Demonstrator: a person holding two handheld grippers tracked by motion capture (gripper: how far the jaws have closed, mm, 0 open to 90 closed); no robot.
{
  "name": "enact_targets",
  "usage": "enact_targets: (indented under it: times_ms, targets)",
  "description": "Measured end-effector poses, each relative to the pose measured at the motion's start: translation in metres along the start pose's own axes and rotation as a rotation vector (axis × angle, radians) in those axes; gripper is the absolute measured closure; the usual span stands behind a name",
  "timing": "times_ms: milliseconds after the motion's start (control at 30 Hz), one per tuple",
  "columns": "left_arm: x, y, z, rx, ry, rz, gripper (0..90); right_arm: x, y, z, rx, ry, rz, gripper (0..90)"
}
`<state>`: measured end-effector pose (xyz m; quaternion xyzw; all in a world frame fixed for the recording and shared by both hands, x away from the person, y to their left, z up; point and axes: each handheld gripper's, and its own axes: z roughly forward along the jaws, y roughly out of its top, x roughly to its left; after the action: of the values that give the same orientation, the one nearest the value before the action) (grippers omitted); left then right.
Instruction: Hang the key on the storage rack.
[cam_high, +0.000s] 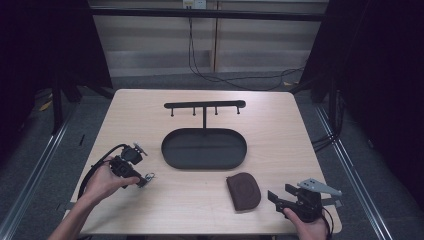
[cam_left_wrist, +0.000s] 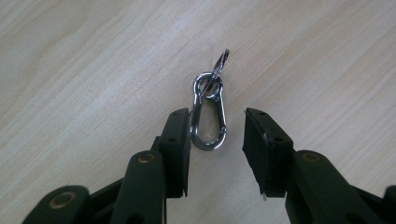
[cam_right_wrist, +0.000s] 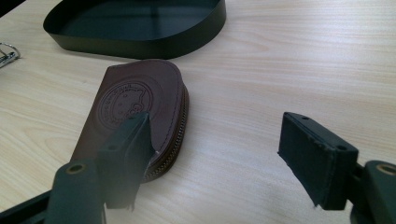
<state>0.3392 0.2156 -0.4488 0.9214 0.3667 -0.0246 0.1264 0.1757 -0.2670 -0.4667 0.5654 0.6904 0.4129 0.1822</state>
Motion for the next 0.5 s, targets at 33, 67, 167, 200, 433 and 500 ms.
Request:
enact_targets:
  times_ms: [33,67,167,200,433,500]
  targets:
    - [0.000,0.000,0.000,0.000,0.000,0.000,61.5,0.000,0.000,0.000,0.000,0.000,0.000,25.7]
    - [0.000,0.000,0.002,0.003,0.006,0.000,61.5,0.000,0.000,0.000,0.000,-0.001,0.001,25.7]
    - [0.001,0.002,0.005,0.030,0.010,0.014,61.3,0.000,0.000,0.000,0.000,0.001,0.001,25.7]
    - [0.001,0.002,0.006,0.027,0.011,0.006,61.3,0.000,0.000,0.000,0.001,-0.001,0.000,25.7]
    - [0.001,0.004,0.011,0.055,0.009,0.023,60.9,0.000,0.000,0.000,0.001,0.001,0.002,25.6]
    - [0.002,0.005,0.013,0.054,0.014,0.020,62.2,0.000,0.000,0.000,0.001,0.001,0.001,25.6]
